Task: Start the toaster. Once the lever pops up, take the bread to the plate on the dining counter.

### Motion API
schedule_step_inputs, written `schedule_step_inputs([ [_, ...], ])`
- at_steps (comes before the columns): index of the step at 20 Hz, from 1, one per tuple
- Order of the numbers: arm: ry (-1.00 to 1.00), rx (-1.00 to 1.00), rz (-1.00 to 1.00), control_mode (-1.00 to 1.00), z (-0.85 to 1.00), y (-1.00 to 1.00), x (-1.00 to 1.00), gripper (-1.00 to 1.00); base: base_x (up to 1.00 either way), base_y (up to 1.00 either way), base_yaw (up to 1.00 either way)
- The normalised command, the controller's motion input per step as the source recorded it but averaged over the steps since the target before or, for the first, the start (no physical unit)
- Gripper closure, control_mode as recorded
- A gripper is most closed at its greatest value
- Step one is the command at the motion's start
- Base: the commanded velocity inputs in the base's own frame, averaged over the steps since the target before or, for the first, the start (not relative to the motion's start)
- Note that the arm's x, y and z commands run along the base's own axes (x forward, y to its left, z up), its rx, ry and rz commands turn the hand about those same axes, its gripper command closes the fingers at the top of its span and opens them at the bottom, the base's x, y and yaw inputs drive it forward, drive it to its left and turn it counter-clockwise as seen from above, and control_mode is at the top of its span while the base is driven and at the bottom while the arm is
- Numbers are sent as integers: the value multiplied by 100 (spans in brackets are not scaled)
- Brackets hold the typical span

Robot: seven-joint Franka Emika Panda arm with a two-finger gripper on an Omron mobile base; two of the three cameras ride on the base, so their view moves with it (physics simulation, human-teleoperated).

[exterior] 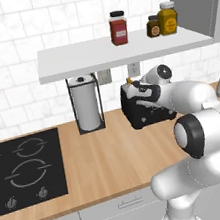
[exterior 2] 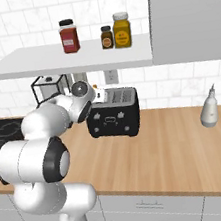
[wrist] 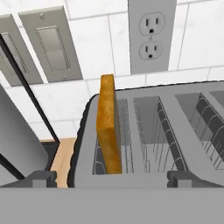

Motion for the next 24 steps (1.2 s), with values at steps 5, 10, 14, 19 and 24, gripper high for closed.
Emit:
schedule_step_inputs([
  [5, 0, 0, 0, -100, 0, 0, 4, -100, 0, 0, 0],
  [10, -2, 0, 0, -100, -4, 0, 24, -100, 0, 0, 0],
  [14, -2, 0, 0, -100, -14, 0, 9, -100, 0, 0, 0],
  [19, -1, 0, 0, -100, -9, 0, 6, -100, 0, 0, 0],
  [24, -3, 0, 0, -100, -6, 0, 10, -100, 0, 0, 0],
])
